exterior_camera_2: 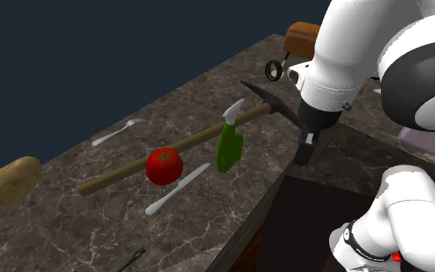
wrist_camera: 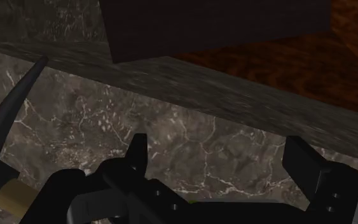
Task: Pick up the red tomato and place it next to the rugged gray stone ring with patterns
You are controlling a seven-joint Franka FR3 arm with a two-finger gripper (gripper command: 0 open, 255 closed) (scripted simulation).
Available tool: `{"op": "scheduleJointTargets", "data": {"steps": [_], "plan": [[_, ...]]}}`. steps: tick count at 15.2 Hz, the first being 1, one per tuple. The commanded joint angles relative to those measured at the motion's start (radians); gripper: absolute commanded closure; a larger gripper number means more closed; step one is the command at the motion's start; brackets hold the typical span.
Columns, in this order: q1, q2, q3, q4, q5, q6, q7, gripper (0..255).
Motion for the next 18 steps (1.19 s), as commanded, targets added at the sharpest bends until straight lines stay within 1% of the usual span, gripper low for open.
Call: {"op": "scheduleJointTargets", "data": {"steps": [1,6,10,14,18], "plan": [[0.000,0.000,0.000,0.000,0.000,0.000,0.000,0],[-0.012,0.050,0.097,-0.043,0.043,0.206,0.191,0],[-0.033,0.122,0.177,-0.045,0.050,0.368,0.345,0],[-0.072,0.216,0.262,-0.015,0.024,0.517,0.507,0],[-0.130,0.326,0.353,0.045,-0.043,0.640,0.686,0]]}}
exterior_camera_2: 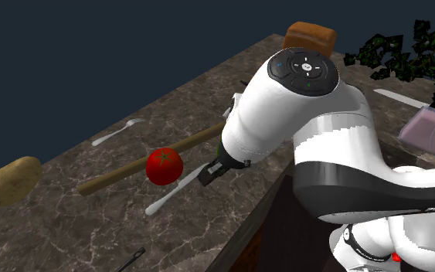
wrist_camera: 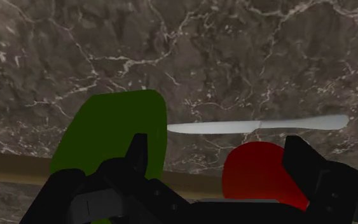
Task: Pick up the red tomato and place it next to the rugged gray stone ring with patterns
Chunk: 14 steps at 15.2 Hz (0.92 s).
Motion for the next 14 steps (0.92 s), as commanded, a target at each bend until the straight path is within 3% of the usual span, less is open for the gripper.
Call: {"op": "scheduleJointTargets", "data": {"steps": [1,9,14], "plan": [[-0.035,0.068,0.050,0.035,-0.046,0.069,0.103,0],[-0.171,0.320,0.225,0.254,-0.343,0.165,0.522,0],[-0.183,0.368,0.224,0.245,-0.390,0.211,0.552,0]]}}
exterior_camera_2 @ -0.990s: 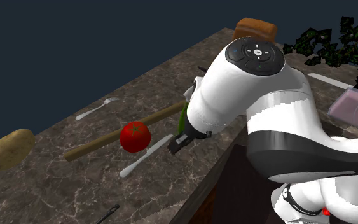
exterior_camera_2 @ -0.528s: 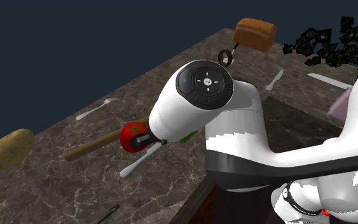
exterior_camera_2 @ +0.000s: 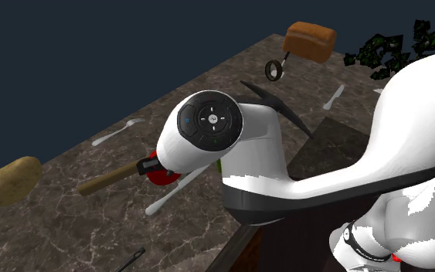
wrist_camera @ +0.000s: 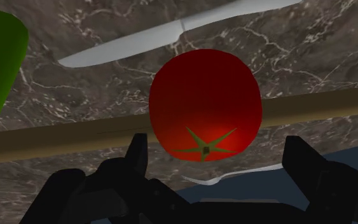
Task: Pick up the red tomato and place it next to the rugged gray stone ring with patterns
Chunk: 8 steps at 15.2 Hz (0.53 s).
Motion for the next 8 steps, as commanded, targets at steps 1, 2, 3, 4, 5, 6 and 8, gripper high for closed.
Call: {"op": "scheduleJointTargets", "data": {"steps": [1,2,3,4,5,6,8], "plan": [[-0.006,0.021,0.001,-0.001,-0.021,0.017,0.014,0],[-0.009,0.031,0.001,-0.001,-0.031,0.026,0.021,0],[-0.010,0.037,0.001,-0.002,-0.038,0.031,0.025,0],[-0.010,0.037,0.000,-0.002,-0.037,0.031,0.025,0],[-0.010,0.037,0.000,-0.002,-0.038,0.031,0.025,0],[-0.010,0.037,0.000,-0.002,-0.038,0.031,0.025,0],[-0.010,0.037,0.000,-0.002,-0.038,0.031,0.025,0]]}}
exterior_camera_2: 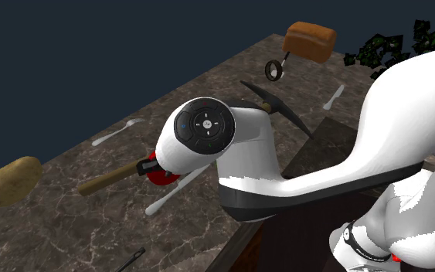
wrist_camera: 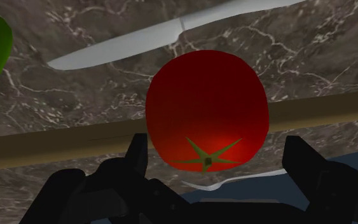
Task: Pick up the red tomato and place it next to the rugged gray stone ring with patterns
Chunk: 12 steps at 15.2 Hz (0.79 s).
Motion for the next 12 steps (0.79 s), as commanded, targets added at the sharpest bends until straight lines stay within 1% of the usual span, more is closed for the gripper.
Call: {"op": "scheduleJointTargets", "data": {"steps": [1,2,3,12], "plan": [[0.000,0.000,0.000,0.000,0.000,0.000,0.000,0],[0.000,0.000,0.000,0.000,0.000,0.000,0.000,0],[0.000,0.000,0.000,0.000,0.000,0.000,0.000,255],[0.000,0.000,0.000,0.000,0.000,0.000,0.000,255]]}}
